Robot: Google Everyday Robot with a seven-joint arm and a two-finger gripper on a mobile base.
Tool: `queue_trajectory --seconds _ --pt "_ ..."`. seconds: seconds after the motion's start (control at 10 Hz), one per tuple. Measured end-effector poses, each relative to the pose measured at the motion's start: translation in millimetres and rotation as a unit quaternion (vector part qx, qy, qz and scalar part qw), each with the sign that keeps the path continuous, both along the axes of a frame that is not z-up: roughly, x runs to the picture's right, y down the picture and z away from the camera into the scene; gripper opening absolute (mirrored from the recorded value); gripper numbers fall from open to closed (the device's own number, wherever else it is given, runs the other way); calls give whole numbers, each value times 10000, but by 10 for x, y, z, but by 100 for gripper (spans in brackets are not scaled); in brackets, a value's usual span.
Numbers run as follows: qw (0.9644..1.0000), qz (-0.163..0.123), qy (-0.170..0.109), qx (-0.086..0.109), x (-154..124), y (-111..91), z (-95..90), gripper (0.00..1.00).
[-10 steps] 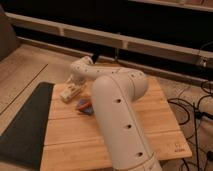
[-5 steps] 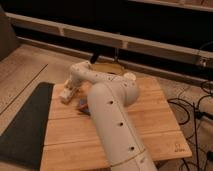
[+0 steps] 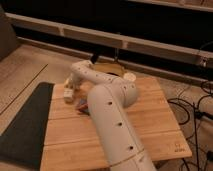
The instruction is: Place the bottle in the ceramic bowl
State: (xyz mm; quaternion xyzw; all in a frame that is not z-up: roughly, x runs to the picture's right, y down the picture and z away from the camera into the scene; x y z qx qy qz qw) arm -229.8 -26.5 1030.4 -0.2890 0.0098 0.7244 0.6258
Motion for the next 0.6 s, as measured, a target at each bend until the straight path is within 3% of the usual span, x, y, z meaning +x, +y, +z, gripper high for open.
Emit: queue_trajectory --seconds 0.3,0.6 --pt "9984 68 261 495 249 -623 -205 0" --pt "9918 251 955 806 904 -1172 -364 0"
